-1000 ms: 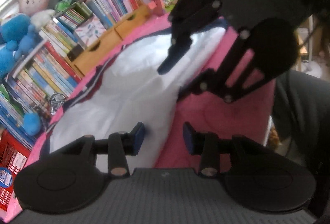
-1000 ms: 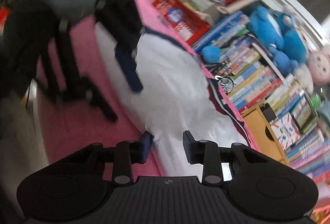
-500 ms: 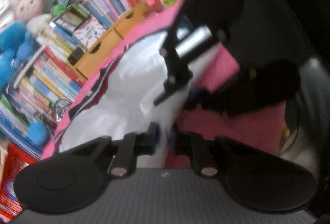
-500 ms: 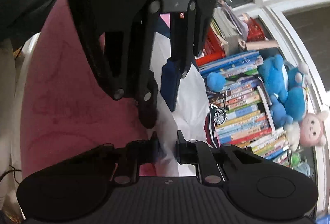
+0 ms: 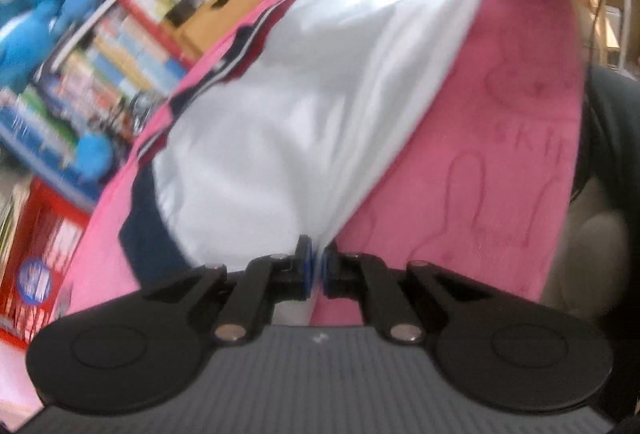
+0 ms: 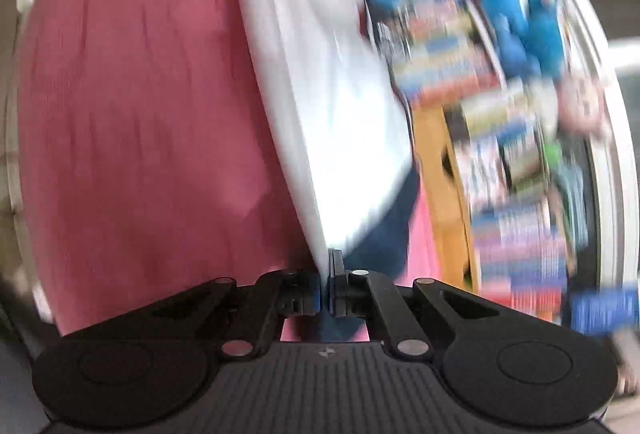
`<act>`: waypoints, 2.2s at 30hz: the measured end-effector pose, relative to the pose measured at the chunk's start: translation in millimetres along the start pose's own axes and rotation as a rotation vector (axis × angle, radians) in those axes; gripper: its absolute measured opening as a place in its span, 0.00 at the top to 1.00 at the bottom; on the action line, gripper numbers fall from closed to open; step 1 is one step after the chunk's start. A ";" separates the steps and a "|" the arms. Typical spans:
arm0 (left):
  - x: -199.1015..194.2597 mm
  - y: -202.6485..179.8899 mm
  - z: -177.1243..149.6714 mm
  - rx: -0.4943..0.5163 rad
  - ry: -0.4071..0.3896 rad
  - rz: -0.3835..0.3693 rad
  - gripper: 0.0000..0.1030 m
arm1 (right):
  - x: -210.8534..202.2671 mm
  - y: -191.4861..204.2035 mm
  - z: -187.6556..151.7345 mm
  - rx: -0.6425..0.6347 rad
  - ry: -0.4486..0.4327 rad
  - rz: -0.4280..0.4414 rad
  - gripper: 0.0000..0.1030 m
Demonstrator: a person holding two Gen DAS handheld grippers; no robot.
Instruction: Fold clothes
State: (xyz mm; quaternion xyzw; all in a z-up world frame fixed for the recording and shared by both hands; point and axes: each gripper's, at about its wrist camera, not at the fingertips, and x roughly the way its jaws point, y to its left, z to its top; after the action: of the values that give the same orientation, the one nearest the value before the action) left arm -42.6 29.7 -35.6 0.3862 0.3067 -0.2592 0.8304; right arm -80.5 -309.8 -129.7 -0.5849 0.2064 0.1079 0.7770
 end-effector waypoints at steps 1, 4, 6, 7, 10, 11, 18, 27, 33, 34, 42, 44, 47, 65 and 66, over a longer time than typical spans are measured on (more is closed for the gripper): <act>-1.8 3.6 -3.7 -0.018 0.009 0.002 0.95 | -1.3 -2.9 -7.5 0.012 0.011 -0.001 0.95; -6.9 8.9 -12.3 -0.056 0.033 0.013 0.94 | -3.0 -8.1 -17.1 0.016 0.000 0.002 0.94; -10.3 8.9 -16.9 -0.079 0.043 0.023 0.94 | -3.3 -11.6 -27.9 0.023 0.021 -0.005 0.93; -11.5 10.3 -18.8 -0.098 0.042 0.022 0.94 | -3.6 -13.5 -33.8 0.028 0.035 -0.009 0.95; -14.1 15.2 -22.0 -0.156 0.026 0.002 0.95 | 0.1 -27.6 -67.4 0.084 0.181 -0.076 0.95; -14.2 15.5 -21.6 -0.166 0.023 -0.003 0.96 | -3.2 -35.0 -75.2 0.154 0.225 -0.100 0.95; -13.5 2.9 -16.6 -0.131 0.029 0.044 0.96 | -62.3 -87.5 -2.6 0.948 -0.038 0.020 0.73; -13.2 -1.1 -20.0 -0.132 0.006 0.070 0.96 | -49.0 -39.9 122.6 1.168 -0.195 0.320 0.57; -19.6 -0.1 -26.6 -0.134 -0.003 0.057 0.94 | -35.4 -14.0 132.1 1.260 -0.079 0.300 0.58; -21.6 1.3 -29.3 -0.142 0.000 0.051 0.93 | -36.2 -11.5 132.0 1.254 -0.076 0.298 0.58; -42.4 21.7 -67.0 -0.294 0.201 0.154 0.90 | -37.0 -7.7 130.0 1.233 -0.067 0.296 0.59; -53.1 34.7 -63.7 -0.403 0.198 0.137 0.90 | -37.3 -13.4 131.9 1.255 -0.047 0.317 0.65; -66.9 49.4 -31.9 -0.568 0.091 0.011 0.86 | -34.4 -18.9 136.5 1.268 -0.019 0.333 0.70; 81.5 30.7 124.2 -0.828 0.274 -0.360 0.86 | -35.1 -15.7 130.0 1.235 -0.026 0.339 0.70; 83.8 31.6 126.0 -0.834 0.277 -0.343 0.86 | -35.4 -15.4 130.0 1.234 -0.028 0.339 0.70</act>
State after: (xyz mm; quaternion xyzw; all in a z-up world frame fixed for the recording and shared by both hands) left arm 74.3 -69.5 -15.1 -0.0056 0.5518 -0.1937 0.8112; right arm -80.5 -187.8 -70.6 0.0124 0.3102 0.0981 0.9455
